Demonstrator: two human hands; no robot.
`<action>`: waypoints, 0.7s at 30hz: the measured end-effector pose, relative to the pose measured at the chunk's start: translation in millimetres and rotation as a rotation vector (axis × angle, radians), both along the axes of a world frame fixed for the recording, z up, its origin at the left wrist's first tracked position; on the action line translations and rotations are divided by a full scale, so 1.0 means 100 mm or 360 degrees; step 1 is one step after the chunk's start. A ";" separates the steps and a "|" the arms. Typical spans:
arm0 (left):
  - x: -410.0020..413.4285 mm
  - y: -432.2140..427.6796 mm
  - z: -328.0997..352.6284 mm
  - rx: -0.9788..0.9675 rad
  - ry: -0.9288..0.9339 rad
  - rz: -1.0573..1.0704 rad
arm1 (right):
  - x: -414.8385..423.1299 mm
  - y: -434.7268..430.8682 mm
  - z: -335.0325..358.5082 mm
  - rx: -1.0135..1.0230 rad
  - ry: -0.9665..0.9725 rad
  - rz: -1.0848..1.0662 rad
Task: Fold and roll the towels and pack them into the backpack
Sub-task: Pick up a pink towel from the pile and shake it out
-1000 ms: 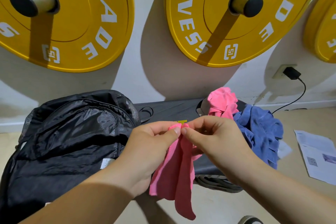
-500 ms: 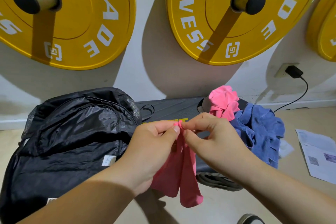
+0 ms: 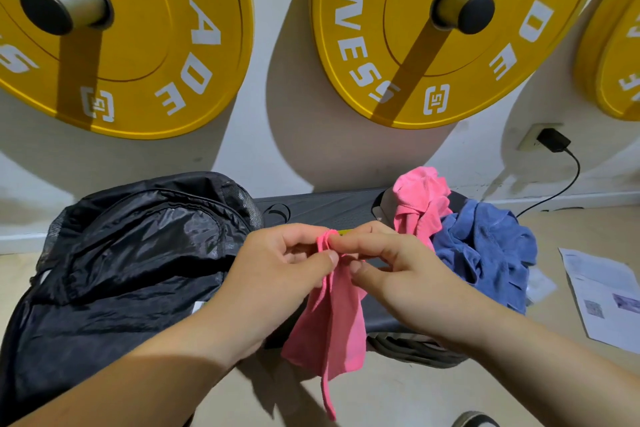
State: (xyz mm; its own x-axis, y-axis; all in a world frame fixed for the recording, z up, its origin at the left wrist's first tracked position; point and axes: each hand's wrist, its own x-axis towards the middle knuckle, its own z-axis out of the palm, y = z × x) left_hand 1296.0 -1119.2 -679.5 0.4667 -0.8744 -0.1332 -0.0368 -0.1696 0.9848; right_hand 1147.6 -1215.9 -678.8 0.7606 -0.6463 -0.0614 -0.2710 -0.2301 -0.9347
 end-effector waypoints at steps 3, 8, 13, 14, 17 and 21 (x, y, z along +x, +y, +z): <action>0.00 0.01 0.00 -0.0005 -0.0117 0.0027 | -0.01 -0.02 0.01 0.0004 -0.0047 0.0028; -0.01 0.00 0.04 -0.0008 -0.0202 -0.0001 | -0.07 -0.12 0.10 0.0020 -0.0097 0.0095; -0.04 0.04 0.09 -0.0110 -0.0070 -0.0071 | -0.04 0.00 0.08 -0.0041 -0.0203 0.0190; -0.03 0.05 0.08 -0.0124 -0.0095 -0.0075 | -0.03 0.00 0.07 -0.0072 -0.0248 0.0134; -0.02 0.07 0.10 -0.0103 -0.0173 -0.0139 | -0.03 -0.05 0.07 0.0048 -0.0359 -0.0024; 0.00 0.10 0.19 -0.0214 -0.0147 -0.0267 | -0.05 -0.07 0.10 0.0124 -0.0237 0.0227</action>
State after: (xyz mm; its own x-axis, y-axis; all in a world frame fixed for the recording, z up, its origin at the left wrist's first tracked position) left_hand 1295.9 -1109.1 -660.1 0.3181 -0.9477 0.0261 -0.1445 -0.0213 0.9893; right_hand 1142.2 -1223.1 -669.3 0.8485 -0.5290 0.0130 -0.0983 -0.1818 -0.9784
